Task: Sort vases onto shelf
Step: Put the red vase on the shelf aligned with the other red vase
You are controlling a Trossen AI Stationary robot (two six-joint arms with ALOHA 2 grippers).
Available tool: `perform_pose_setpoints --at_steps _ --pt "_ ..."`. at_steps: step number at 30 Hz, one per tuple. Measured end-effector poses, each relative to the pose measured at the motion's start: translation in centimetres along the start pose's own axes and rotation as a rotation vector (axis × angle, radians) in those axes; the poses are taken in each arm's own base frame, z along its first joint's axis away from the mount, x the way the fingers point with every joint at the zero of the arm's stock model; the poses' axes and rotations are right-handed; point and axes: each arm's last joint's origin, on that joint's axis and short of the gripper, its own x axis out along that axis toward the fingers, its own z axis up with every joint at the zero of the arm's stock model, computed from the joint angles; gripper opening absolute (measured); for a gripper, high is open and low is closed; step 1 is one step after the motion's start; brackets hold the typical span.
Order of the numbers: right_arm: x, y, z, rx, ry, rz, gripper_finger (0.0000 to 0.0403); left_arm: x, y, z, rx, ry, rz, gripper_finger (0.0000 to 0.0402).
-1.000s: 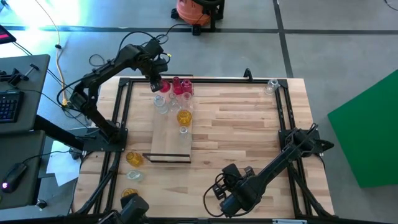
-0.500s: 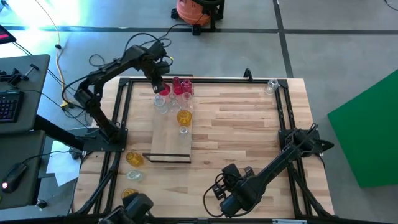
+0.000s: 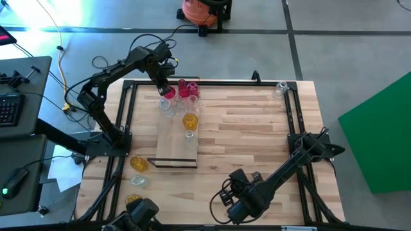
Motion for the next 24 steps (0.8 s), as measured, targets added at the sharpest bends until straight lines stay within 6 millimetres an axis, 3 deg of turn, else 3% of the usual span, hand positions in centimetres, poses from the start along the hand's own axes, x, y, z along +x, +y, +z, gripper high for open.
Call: perform_pose_setpoints --at_steps 24 --pt "0.00 0.06 -0.03 -0.010 0.000 0.006 0.0000 0.73 -0.04 0.03 -0.075 0.038 -0.032 0.0038"
